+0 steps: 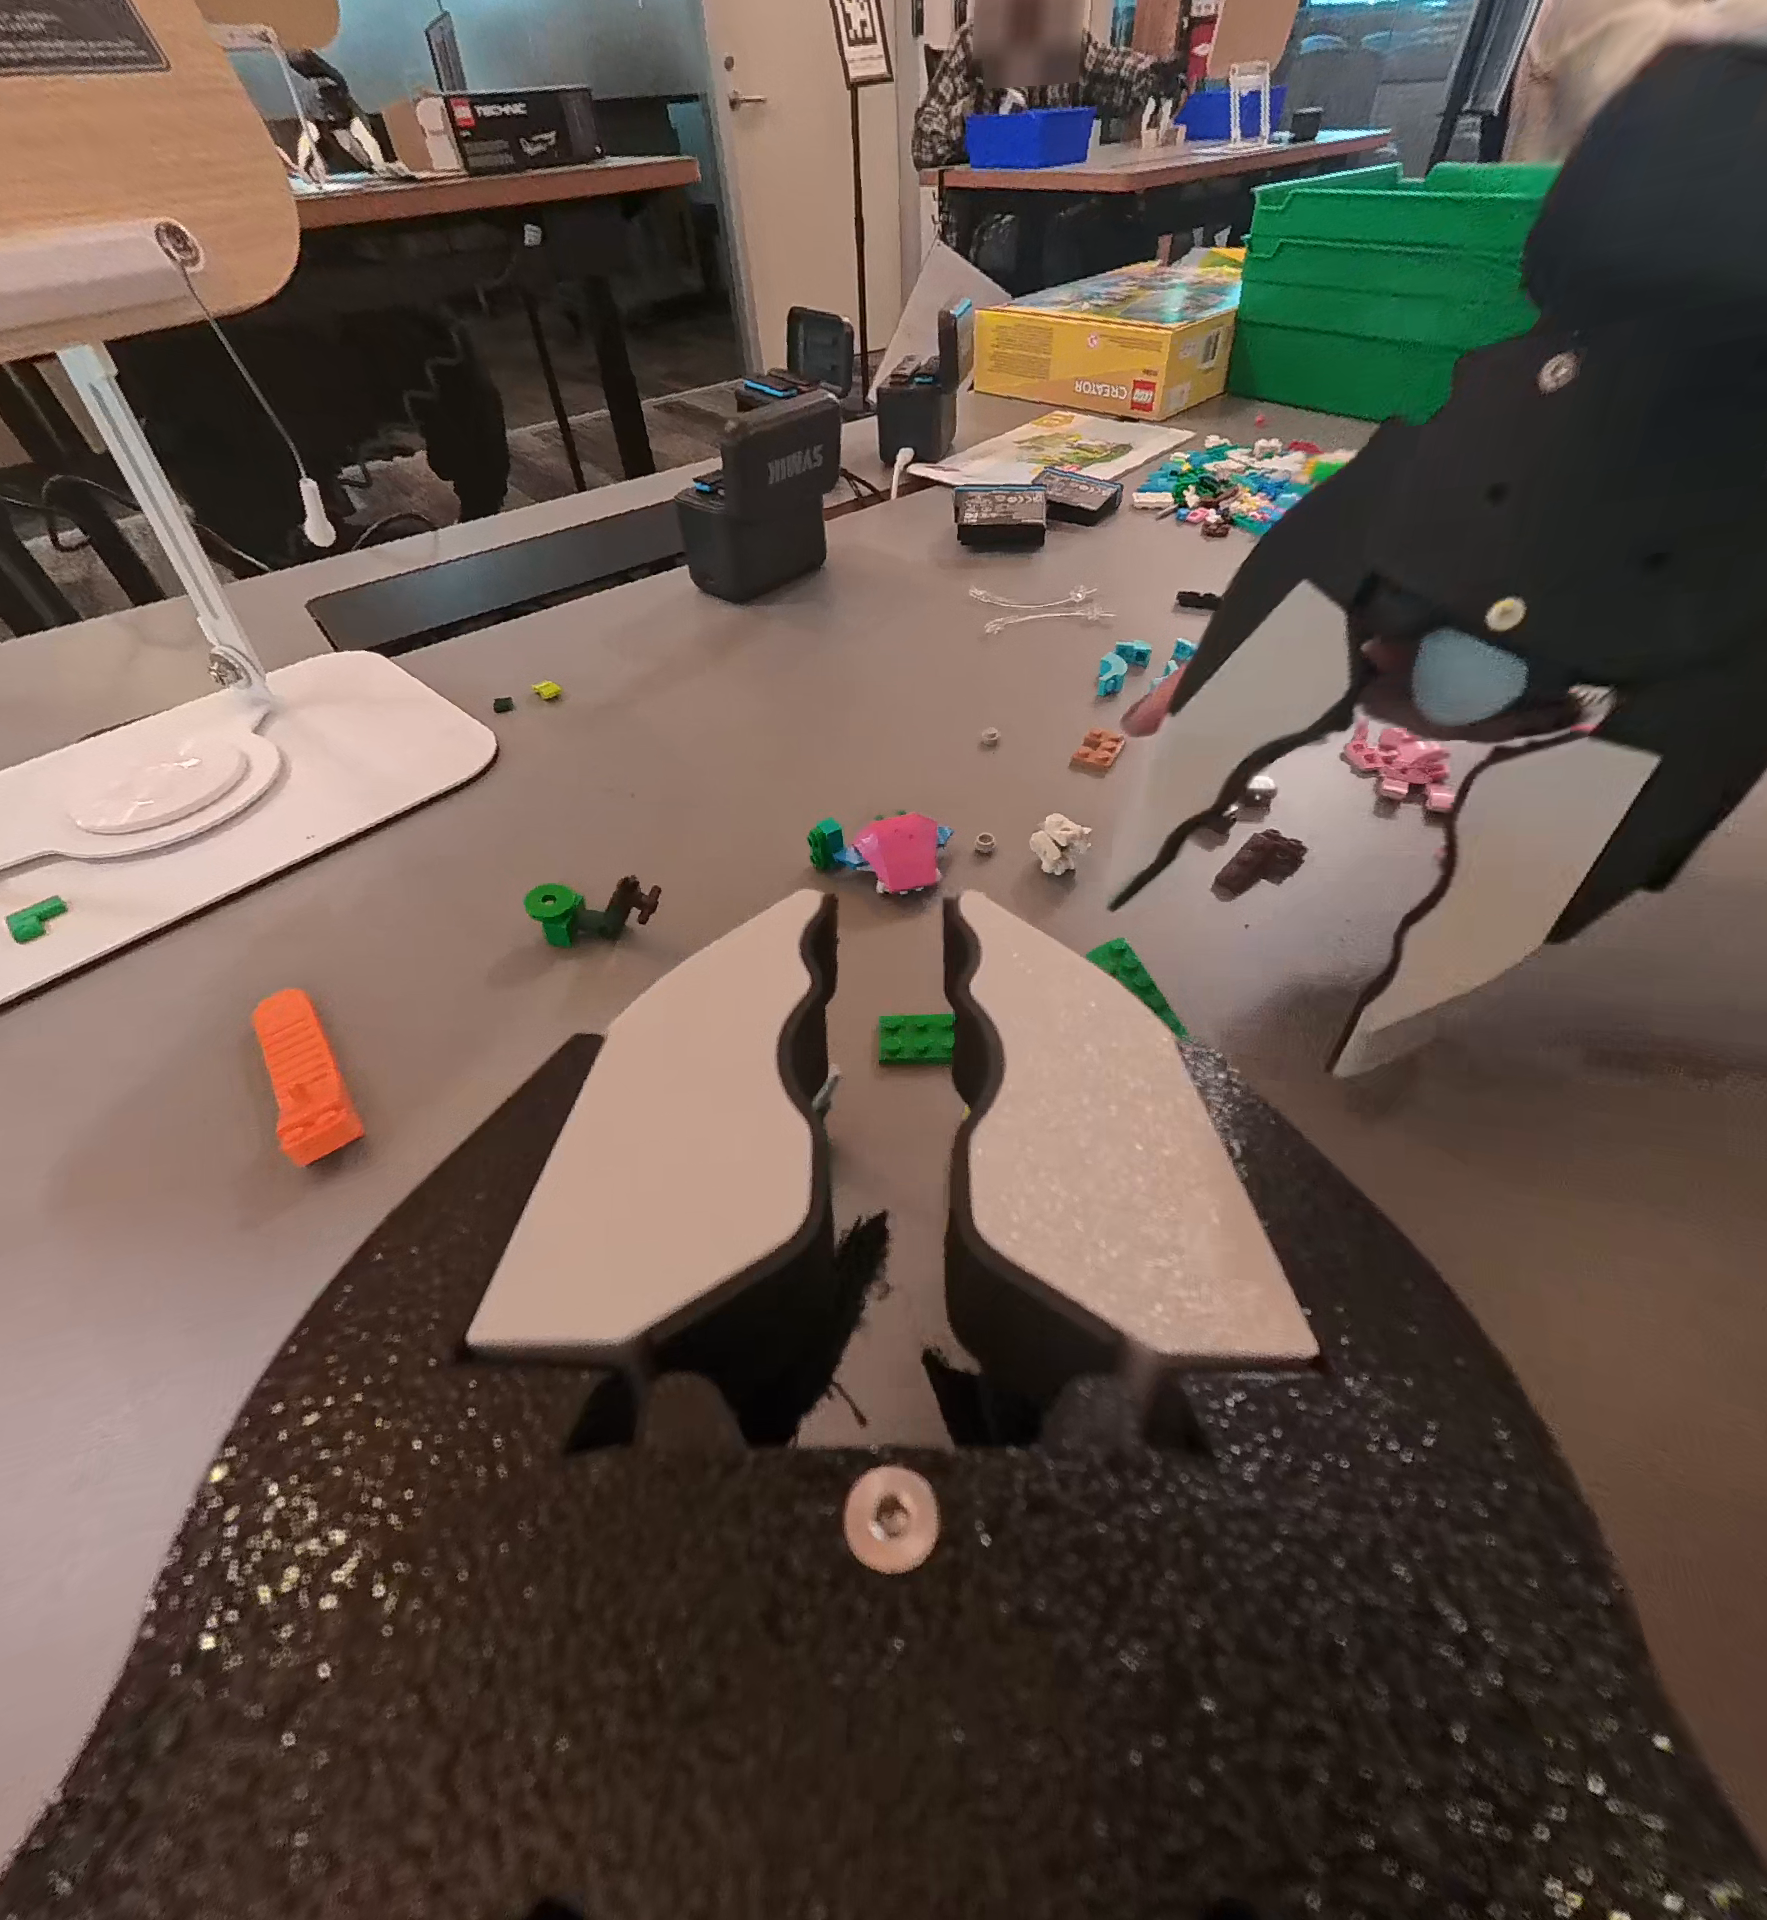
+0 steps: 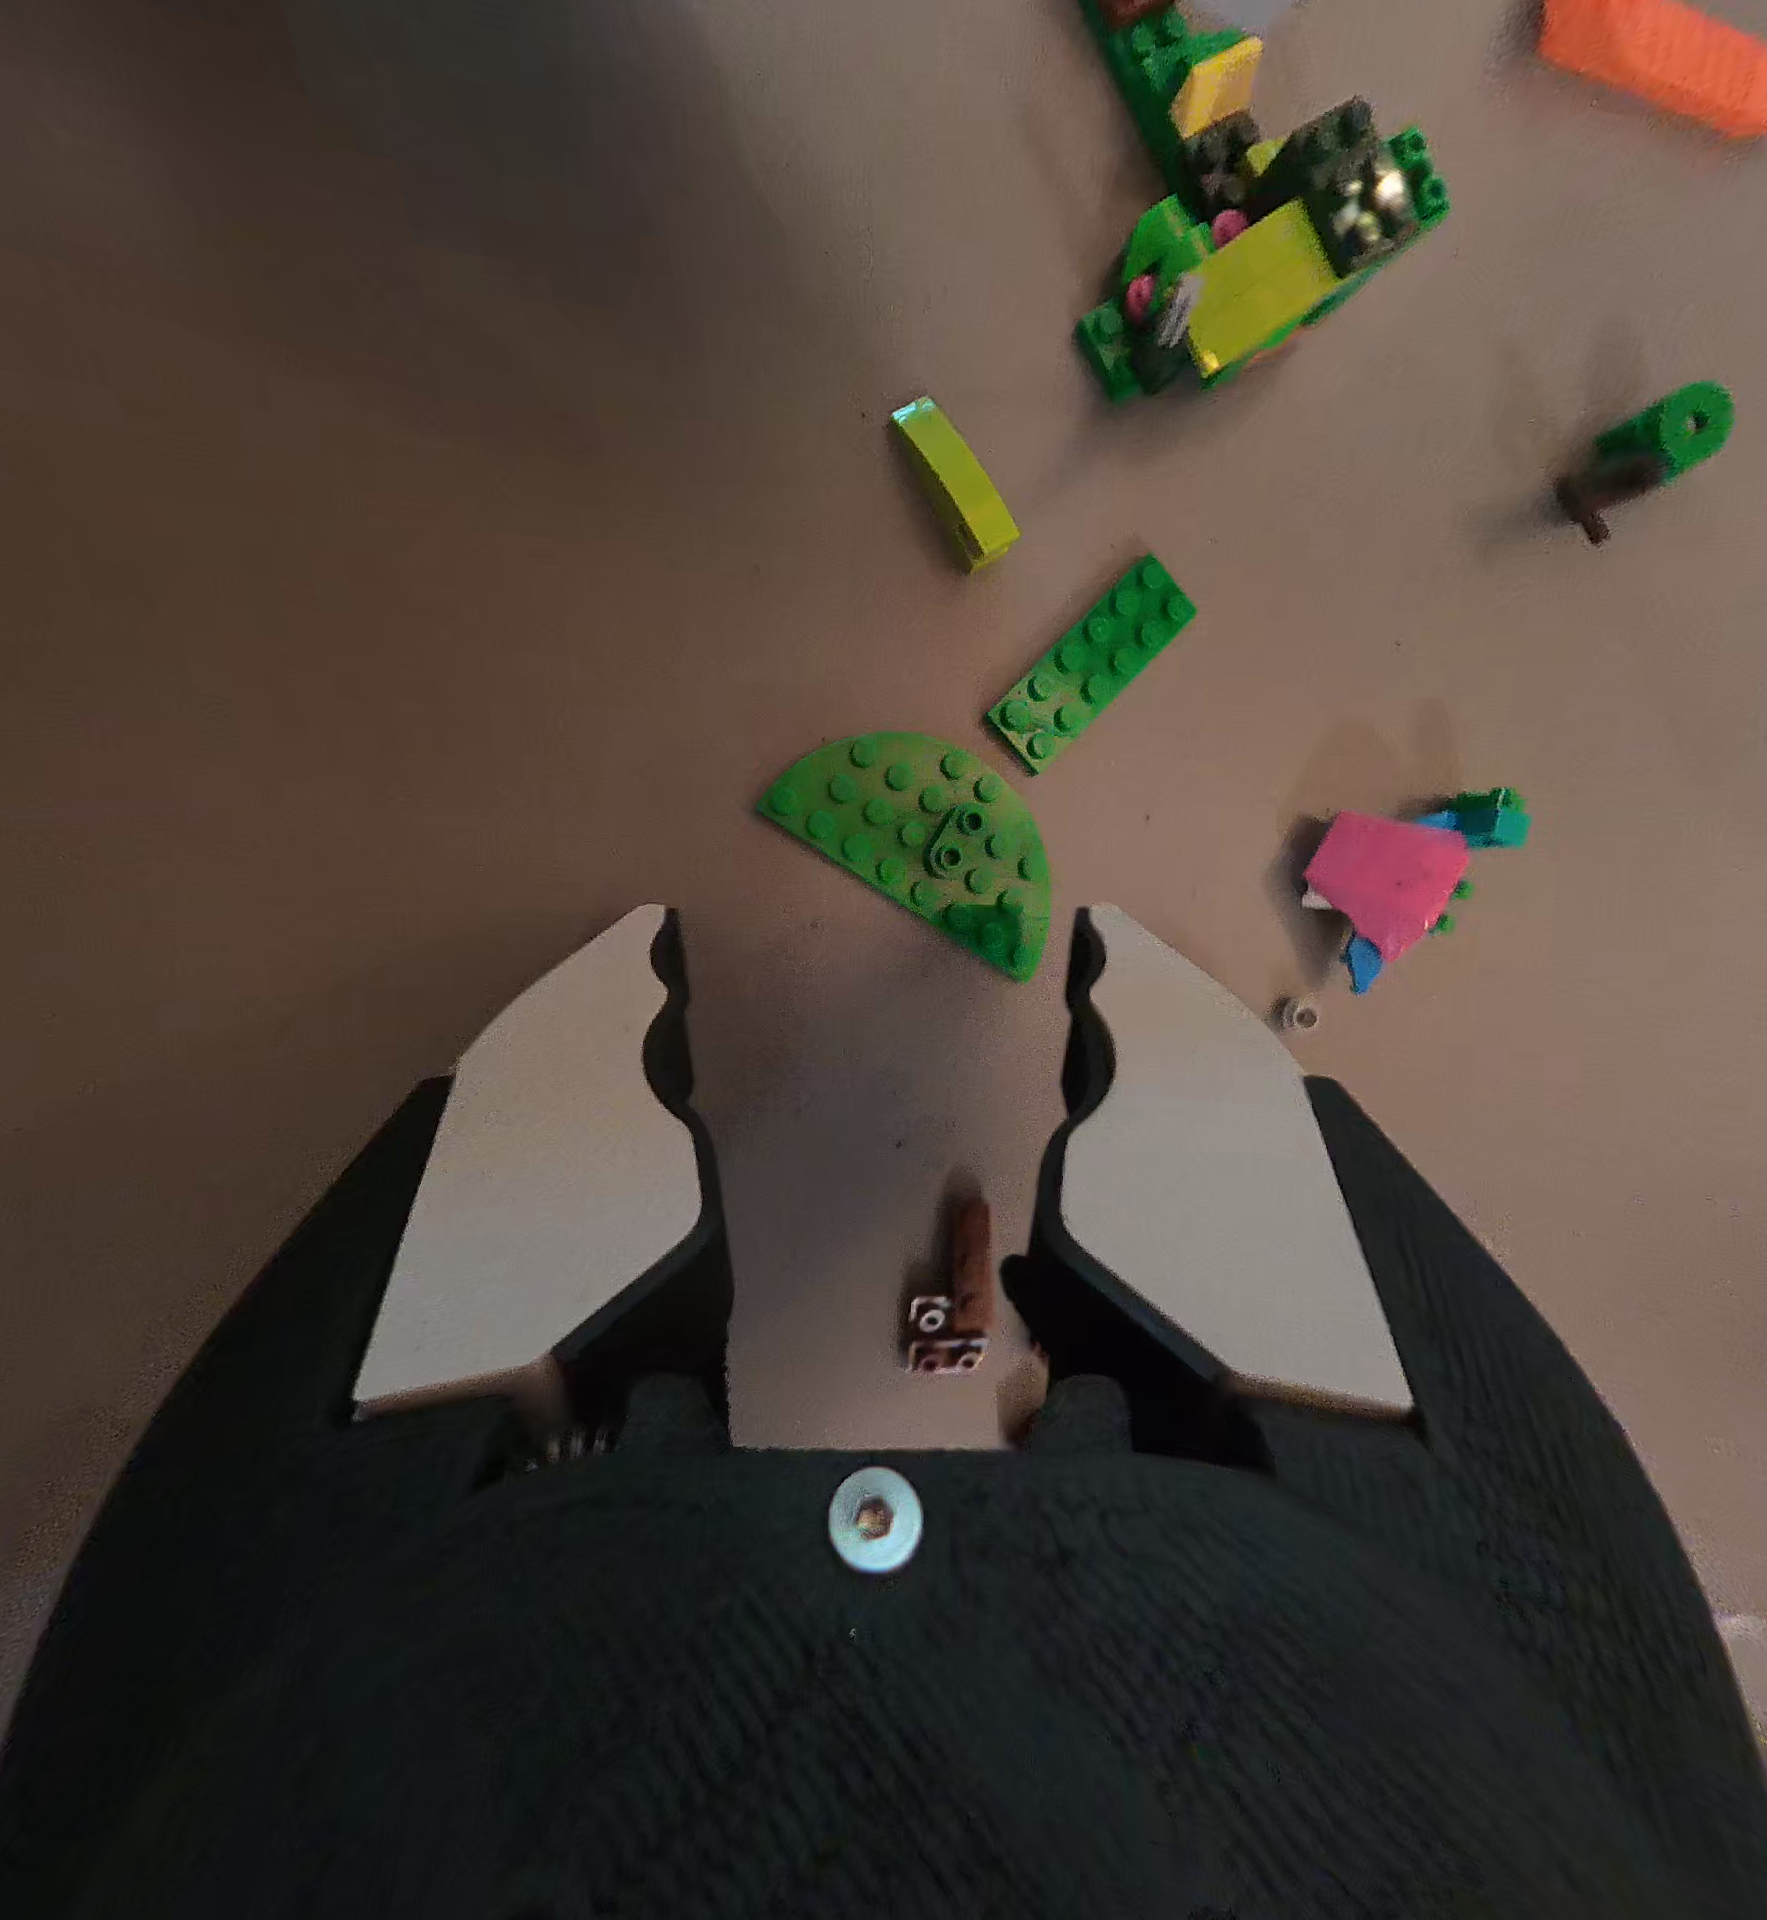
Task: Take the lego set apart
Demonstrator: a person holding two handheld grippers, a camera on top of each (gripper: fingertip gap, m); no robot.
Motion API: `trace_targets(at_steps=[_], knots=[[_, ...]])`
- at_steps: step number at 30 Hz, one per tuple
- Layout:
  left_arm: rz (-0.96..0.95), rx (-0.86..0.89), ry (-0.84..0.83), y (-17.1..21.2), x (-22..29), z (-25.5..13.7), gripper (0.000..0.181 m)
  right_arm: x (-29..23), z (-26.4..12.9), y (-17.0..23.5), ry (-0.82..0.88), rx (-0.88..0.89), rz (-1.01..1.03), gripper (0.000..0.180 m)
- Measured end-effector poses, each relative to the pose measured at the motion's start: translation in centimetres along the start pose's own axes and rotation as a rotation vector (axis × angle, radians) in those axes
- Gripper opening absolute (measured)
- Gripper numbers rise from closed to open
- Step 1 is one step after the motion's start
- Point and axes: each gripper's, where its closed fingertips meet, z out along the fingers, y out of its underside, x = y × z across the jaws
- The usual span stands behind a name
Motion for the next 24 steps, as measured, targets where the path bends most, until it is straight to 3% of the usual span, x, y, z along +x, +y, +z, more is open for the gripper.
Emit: trace_targets(at_steps=[1, 6, 9, 10, 19, 21, 24], knots=[[-0.003, -0.005, 0.007, 0.1, 0.1, 0.0, 0.019, 0.2, 0.5, 0.0, -0.001, -0.009, -0.029, 0.074], [-0.036, -0.023, 0.075, 0.3, 1.0, 0.1, 0.019, 1.0, 1.7, -0.4, -0.115, -0.024, -0.064, 0.065], [-0.080, -0.028, 0.129, 0.3, 1.4, 0.0, 0.019, 0.4, 2.0, -0.4, -0.227, -0.055, -0.028, 0.030], [-0.102, -0.030, 0.145, 0.4, 1.6, 0.0, 0.020, 0.5, 2.0, -0.5, -0.225, -0.057, -0.028, 0.030], [-0.328, -0.163, 0.371, 2.7, 4.2, 0.8, 0.051, 1.3, -0.9, -3.5, 0.122, 0.194, -0.174, 0.029], [-0.359, -0.168, 0.442, 2.8, 5.3, 0.9, 0.051, 1.3, -1.9, -4.3, 0.199, 0.235, -0.207, 0.029], [-0.384, -0.149, 0.501, 2.5, 6.3, 1.0, 0.034, 1.3, -3.0, -5.2, 0.273, 0.295, -0.229, 0.028]])
